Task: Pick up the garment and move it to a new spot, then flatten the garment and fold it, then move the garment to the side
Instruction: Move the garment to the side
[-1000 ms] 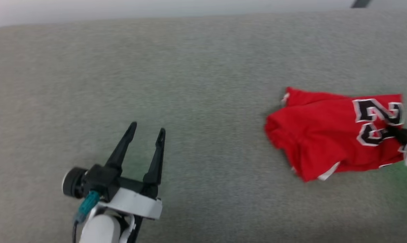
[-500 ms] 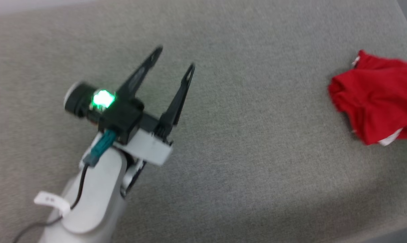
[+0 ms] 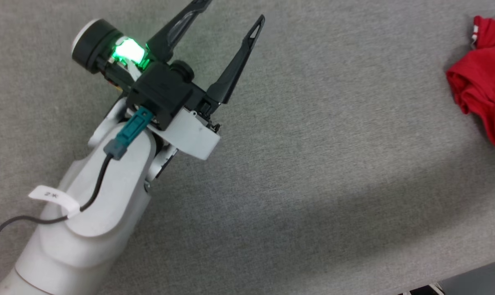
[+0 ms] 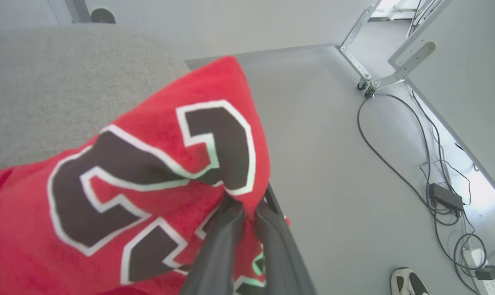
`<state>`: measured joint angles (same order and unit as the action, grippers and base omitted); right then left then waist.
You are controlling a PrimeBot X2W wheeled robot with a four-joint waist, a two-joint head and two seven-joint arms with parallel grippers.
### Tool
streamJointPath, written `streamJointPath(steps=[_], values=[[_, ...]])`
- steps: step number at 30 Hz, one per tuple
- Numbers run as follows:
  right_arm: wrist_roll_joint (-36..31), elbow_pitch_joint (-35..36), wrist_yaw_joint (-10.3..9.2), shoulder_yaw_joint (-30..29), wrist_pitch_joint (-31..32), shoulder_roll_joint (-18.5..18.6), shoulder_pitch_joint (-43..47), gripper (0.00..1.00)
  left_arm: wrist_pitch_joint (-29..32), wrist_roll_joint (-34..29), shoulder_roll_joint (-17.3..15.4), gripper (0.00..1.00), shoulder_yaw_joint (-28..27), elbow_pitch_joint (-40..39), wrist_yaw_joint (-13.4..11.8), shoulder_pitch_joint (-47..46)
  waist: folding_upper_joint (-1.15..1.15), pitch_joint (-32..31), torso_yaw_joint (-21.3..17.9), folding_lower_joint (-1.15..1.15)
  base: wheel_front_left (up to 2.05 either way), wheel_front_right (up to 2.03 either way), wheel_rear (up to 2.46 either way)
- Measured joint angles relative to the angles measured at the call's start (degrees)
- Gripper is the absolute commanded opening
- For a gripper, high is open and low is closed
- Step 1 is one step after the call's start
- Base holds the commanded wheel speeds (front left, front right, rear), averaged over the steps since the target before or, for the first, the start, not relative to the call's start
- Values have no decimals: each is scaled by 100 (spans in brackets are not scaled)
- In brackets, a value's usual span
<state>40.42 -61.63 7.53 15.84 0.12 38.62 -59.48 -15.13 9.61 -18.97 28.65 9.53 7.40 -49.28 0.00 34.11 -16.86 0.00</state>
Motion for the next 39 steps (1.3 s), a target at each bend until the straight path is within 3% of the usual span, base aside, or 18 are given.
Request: streamJointPath(steps=[9,11,12,18,25,34,39], values=[[-412,-976,0,121,-612,-203,-354,0,0,41,-118,100,13,60,0,-2,0,169,202,0,0,0,0],[-469,-1050,1,118,-709,-222,-373,57,0,41,-129,100,-13,63,0,11,0,161,222,0,0,0,0],[-501,-1082,0,126,-759,-222,-372,100,0,41,-126,100,-20,67,0,21,0,148,226,0,0,0,0],[-865,-1158,1,396,-924,-168,-359,100,0,82,54,100,-203,118,-35,320,0,-83,251,0,0,0,0],[-1016,-922,1,884,-1100,-441,-104,100,0,159,333,100,-601,155,-68,1285,0,-604,304,0,0,0,0],[-926,-218,1,1473,-1477,-720,909,100,0,236,825,100,-1428,245,-93,2895,0,-1510,532,0,0,0,0],[-873,438,1,1230,-1507,-775,1506,100,0,203,1034,100,-1885,266,-85,3679,0,-2043,729,0,0,0,0]])
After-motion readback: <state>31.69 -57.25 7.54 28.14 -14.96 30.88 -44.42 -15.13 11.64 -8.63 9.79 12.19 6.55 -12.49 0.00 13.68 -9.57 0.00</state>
